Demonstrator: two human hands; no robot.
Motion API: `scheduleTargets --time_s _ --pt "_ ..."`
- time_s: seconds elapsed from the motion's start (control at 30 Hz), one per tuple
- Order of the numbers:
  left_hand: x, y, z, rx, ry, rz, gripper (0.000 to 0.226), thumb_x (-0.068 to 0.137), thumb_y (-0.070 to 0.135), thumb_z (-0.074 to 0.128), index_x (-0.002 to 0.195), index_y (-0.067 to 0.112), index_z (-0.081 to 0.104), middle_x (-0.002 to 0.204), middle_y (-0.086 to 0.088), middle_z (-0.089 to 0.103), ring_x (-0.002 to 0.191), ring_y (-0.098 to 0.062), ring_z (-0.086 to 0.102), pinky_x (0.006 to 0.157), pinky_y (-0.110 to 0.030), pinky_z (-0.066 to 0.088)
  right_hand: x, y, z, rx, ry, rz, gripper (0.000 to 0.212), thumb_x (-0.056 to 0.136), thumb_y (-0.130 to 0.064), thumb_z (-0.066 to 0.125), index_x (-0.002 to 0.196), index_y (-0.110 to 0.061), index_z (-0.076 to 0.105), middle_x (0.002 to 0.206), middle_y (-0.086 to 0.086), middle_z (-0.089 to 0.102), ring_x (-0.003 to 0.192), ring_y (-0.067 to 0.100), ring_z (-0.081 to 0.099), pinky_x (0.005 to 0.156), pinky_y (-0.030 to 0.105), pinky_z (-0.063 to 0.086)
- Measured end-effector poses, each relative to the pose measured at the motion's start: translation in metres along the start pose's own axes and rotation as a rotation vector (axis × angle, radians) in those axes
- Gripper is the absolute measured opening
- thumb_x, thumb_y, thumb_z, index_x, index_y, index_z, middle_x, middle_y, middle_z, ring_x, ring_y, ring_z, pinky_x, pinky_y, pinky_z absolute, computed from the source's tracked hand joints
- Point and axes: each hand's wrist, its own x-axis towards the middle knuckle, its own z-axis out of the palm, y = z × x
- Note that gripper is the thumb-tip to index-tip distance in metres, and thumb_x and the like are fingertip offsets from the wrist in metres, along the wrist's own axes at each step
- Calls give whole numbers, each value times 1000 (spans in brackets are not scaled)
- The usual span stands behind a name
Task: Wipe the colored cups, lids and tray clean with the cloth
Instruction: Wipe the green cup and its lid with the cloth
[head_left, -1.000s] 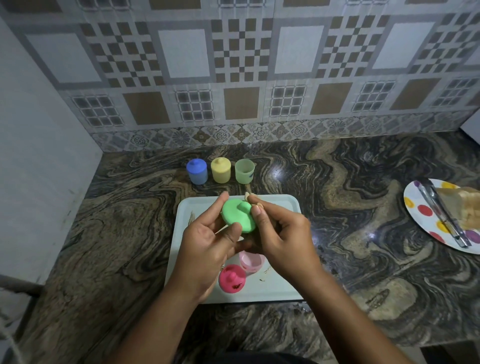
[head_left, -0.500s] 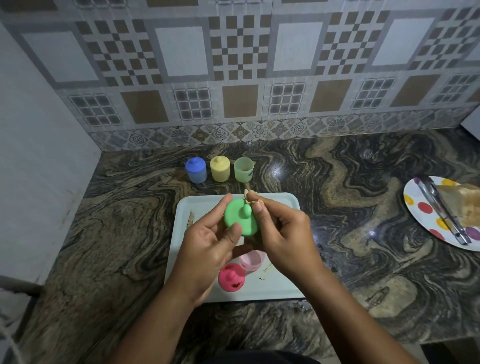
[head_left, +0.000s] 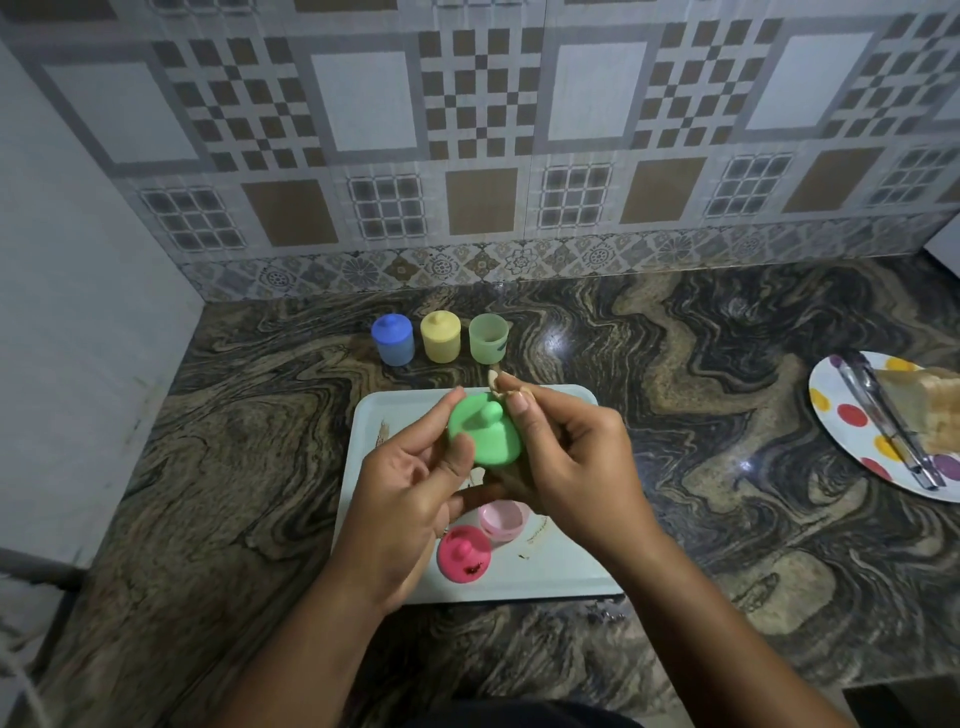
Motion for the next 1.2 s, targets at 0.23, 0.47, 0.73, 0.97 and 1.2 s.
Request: scheduleTargets --time_s 0.23,0.47,0.73,0.97,1.2 --pt "9 6 2 -8 180 31 42 90 12 59 132 10 57 103 -5 77 92 -15 71 64 -26 56 -8 4 3 75 -11 -4 22 101 -17 58 117 -16 74 85 23 74 66 25 68 52 46 60" --pt "5 10 -2 57 35 4 37 92 11 55 127 19 63 108 0 75 91 -8 68 64 -23 54 -1 10 -1 26 9 1 21 99 -19 62 116 -16 75 103 4 77 78 42 75 61 61 60" --pt "12 7 -1 -30 207 9 36 96 6 54 132 10 54 111 -11 74 101 -21 72 67 -32 58 -5 16 2 -17 -10 -50 22 99 -21 62 117 -21 74 89 20 74 69 29 71 59 60 58" --pt "5 9 -5 60 13 -20 35 97 10 50 130 16 62 118 -2 72 105 -14 68 68 -28 56 -1 16 -3 -46 15 -23 24 99 -22 63 118 -15 74 112 -8 76 78 28 77 62 52 63" --pt "10 6 1 6 155 -20 39 96 6 54 135 13 52 108 -6 76 97 -19 73 64 -30 57 -6 17 1 -22 19 -41 24 100 -25 62 119 -18 74 102 18 75 82 34 76 68 59 61"
